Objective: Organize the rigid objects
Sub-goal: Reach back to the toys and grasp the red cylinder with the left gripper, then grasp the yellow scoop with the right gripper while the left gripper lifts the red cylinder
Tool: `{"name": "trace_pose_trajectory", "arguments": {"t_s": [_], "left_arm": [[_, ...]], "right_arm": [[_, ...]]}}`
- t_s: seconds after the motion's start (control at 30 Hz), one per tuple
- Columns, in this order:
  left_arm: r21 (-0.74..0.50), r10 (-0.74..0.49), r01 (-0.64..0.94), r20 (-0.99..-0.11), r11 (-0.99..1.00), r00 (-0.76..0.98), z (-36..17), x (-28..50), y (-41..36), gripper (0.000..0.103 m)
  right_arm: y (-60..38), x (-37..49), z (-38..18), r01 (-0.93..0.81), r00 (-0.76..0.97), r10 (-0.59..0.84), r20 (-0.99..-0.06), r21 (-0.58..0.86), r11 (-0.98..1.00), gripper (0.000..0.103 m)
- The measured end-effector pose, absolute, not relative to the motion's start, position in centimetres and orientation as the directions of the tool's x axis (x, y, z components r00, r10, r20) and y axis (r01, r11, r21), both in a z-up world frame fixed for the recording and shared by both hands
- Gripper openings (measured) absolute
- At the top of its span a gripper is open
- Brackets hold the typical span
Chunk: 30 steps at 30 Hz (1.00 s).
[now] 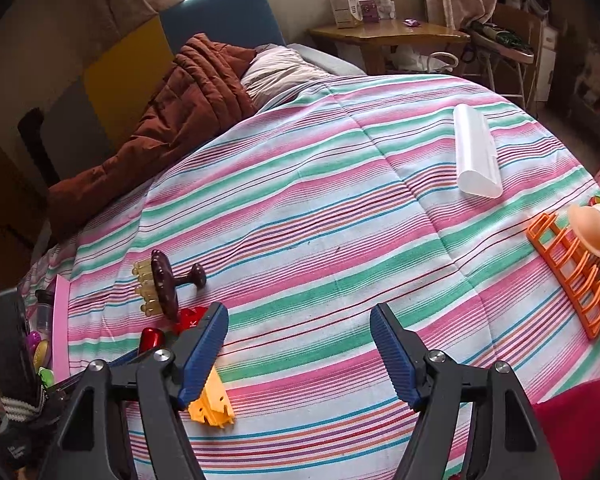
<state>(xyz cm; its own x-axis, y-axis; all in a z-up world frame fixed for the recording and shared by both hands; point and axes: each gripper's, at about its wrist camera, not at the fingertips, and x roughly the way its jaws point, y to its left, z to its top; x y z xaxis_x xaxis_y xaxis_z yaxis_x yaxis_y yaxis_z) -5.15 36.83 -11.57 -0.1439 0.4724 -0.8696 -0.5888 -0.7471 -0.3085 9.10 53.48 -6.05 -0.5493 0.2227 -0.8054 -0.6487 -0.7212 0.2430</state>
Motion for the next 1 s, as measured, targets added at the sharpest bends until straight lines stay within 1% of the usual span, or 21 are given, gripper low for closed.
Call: {"name": "trace_pose_trajectory", "arguments": {"t_s": [0.07, 0.23, 0.47, 0.67, 0.8, 0.83, 0.87, 0.9, 0.93, 1.0], "left_arm": [[-0.292, 0.469, -0.620, -0.872, -0.729, -0.141, -11.5, -4.7, 36.1, 0.025], [-0.230, 0.458, -0.682, -0.872, -0.695, -0.172, -11.1, -3.1, 34.0, 0.025], [-0.182, 0.446, -0.708, -0.871, -0.682, -0.205, -11.2, -1.7, 32.8, 0.026], [-0.196, 0.453, -0.693, -0.867, -0.693, -0.208, -11.1, -1.7, 32.1, 0.026], [-0.206, 0.467, -0.688, -0.858, -0.696, -0.215, -11.1, -1.5, 31.2, 0.025], [-0.208, 0.468, -0.687, -0.857, -0.697, -0.215, -11.1, -1.4, 31.3, 0.025], [-0.211, 0.470, -0.684, -0.856, -0.699, -0.215, -11.0, -1.4, 31.0, 0.025], [-0.212, 0.471, -0.681, -0.855, -0.701, -0.218, -11.0, -1.3, 30.8, 0.025], [-0.210, 0.470, -0.681, -0.855, -0.702, -0.220, -11.0, -1.2, 30.8, 0.025], [-0.185, 0.461, -0.689, -0.854, -0.700, -0.239, -11.0, -0.8, 30.6, 0.025]], "right_arm": [[53.0, 8.7, -6.2, -0.626, -0.553, 0.200, -0.809, 0.245, -0.740, 0.072], [51.2, 7.5, -7.1, -0.553, -0.558, 0.122, -0.821, 0.258, -0.792, 0.071], [48.9, 5.9, -8.8, -0.451, -0.552, 0.008, -0.834, 0.290, -0.844, 0.071], [47.3, 4.7, -9.8, -0.403, -0.531, 0.007, -0.847, 0.245, -0.882, 0.072], [46.4, 4.2, -10.6, -0.377, -0.506, 0.039, -0.862, 0.180, -0.908, 0.071], [46.1, 4.0, -10.9, -0.371, -0.492, 0.051, -0.869, 0.156, -0.915, 0.067], [45.9, 3.9, -11.3, -0.368, -0.474, 0.072, -0.878, 0.123, -0.922, 0.051], [45.6, 3.9, -11.4, -0.364, -0.464, 0.129, -0.876, 0.055, -0.930, 0.029], [45.5, 3.9, -11.3, -0.353, -0.465, 0.143, -0.874, 0.035, -0.935, 0.027], [45.8, 3.9, -11.3, -0.347, -0.466, 0.116, -0.877, 0.061, -0.936, 0.027]]}}
